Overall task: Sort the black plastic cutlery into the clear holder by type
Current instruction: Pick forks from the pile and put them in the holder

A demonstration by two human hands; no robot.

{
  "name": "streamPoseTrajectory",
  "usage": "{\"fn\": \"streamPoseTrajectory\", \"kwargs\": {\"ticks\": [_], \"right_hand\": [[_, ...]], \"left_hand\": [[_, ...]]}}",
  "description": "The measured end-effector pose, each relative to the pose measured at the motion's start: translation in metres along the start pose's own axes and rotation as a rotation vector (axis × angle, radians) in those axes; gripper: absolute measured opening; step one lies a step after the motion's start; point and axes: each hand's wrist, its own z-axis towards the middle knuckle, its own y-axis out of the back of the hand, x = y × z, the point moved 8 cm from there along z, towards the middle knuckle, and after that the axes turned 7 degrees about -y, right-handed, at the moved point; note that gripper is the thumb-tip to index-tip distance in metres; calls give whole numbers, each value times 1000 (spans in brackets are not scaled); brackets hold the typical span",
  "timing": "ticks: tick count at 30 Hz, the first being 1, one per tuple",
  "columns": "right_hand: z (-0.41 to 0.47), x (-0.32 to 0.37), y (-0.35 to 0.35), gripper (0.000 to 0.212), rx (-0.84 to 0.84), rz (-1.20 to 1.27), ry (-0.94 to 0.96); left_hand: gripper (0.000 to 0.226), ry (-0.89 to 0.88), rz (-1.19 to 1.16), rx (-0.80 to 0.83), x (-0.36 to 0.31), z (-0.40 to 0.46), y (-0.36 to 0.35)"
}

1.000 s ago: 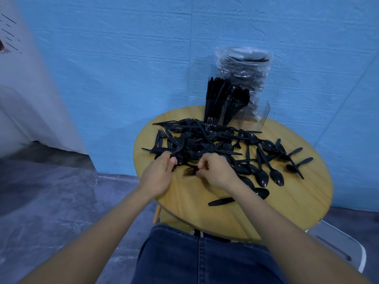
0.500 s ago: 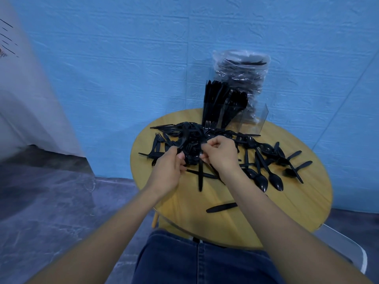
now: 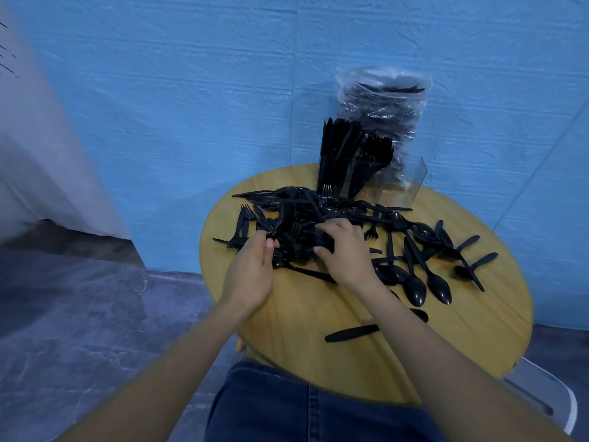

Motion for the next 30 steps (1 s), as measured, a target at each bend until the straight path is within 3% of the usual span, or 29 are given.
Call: {"fn": "streamPoseTrajectory", "kwargs": {"ticks": [2, 7, 14, 17, 22, 27, 30], "right_hand": [[0, -17, -2, 49, 12, -72, -58], [2, -46, 14, 40, -61, -35, -164], [4, -41, 23, 39, -136, -22, -128], [8, -27, 14, 49, -78, -100, -29], [18, -24, 3, 55, 3, -302, -36], [28, -21, 1, 44, 70, -204, -24], [32, -19, -2, 51, 102, -218, -3]], "left_hand": [[29, 17, 1, -20, 1, 1, 0], [27, -19, 30, -41, -3, 5, -6], [29, -134, 126, -98, -8, 6, -19], [32, -136, 94, -145, -6, 7, -16], [43, -146, 89, -170, -6, 5, -14], [41, -146, 105, -162, -5, 7, -16], [39, -139, 113, -165, -5, 7, -16]]}}
